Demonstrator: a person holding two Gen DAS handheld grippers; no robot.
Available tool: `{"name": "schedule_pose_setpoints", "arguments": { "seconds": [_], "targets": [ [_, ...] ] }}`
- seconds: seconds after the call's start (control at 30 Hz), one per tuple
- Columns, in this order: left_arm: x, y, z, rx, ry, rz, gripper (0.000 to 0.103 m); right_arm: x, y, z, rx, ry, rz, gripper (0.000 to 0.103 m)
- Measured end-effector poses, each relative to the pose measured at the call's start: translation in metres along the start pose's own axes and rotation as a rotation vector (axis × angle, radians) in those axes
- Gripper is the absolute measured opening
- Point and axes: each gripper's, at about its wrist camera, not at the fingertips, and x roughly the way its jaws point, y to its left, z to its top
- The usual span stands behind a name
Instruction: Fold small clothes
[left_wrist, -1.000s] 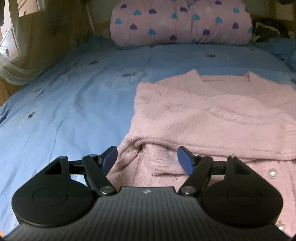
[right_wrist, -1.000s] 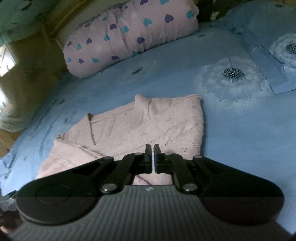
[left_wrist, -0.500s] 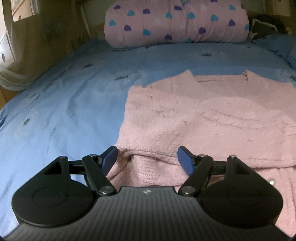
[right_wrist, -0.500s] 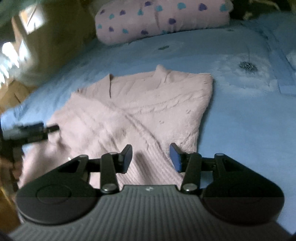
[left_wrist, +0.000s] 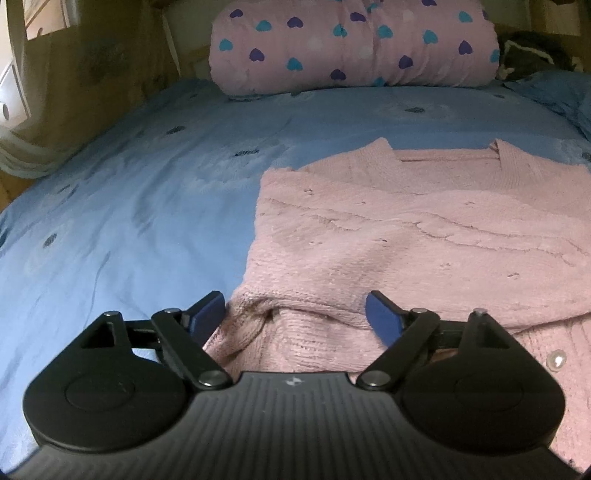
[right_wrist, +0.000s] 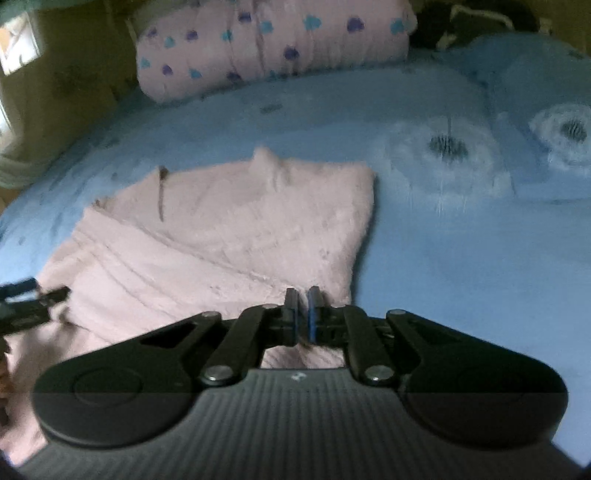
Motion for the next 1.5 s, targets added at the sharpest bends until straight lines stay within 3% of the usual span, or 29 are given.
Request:
{"name": "schedule_pose_setpoints", "arguments": {
  "seconds": [0.2, 0.33, 0.37, 0.5, 0.6, 0.67, 0.87, 1.1, 1.33, 1.5],
  "targets": [
    [-0.023, 0.0, -0.001, 0.034, 0.008, 0.024, 0.087, -0.004, 0.002, -0.003, 0.013, -0.024, -0.01, 0.013],
    [-0.055, 0.008, -0.004, 0.045, -0.007, -0.006, 0.087, -0.019, 0.017, -0.008, -0.037, -0.061, -0.074, 0.046],
    [-0.063, 0.009, -0.005, 0.047, -0.002, -0.022, 0.087, -0.024, 0.023, -0.011, -0.062, -0.076, -0.088, 0.049],
    [-0.094, 0.016, -0.015, 0.096, 0.018, -0.06, 0.088, -0.053, 0.045, -0.023, -0.122, -0.129, -0.076, 0.049],
    [-0.116, 0.02, -0.024, 0.13, 0.021, -0.075, 0.088, -0.078, 0.06, -0.036, -0.102, -0.176, -0.013, 0.049],
    [-0.13, 0.021, -0.03, 0.144, 0.018, -0.097, 0.088, -0.091, 0.067, -0.045, -0.081, -0.176, 0.028, 0.049],
    [-0.164, 0.019, -0.055, 0.201, 0.023, -0.164, 0.088, -0.121, 0.091, -0.081, -0.057, -0.176, 0.024, 0.049],
    [-0.179, 0.019, -0.084, 0.223, 0.058, -0.212, 0.088, -0.141, 0.107, -0.126, -0.058, -0.127, 0.072, 0.049],
    [-0.194, 0.017, -0.103, 0.256, 0.078, -0.268, 0.088, -0.161, 0.116, -0.152, -0.118, -0.108, 0.063, 0.049],
    [-0.201, 0.006, -0.115, 0.307, 0.08, -0.292, 0.088, -0.173, 0.131, -0.171, -0.23, -0.087, -0.004, 0.049]
  ]
}}
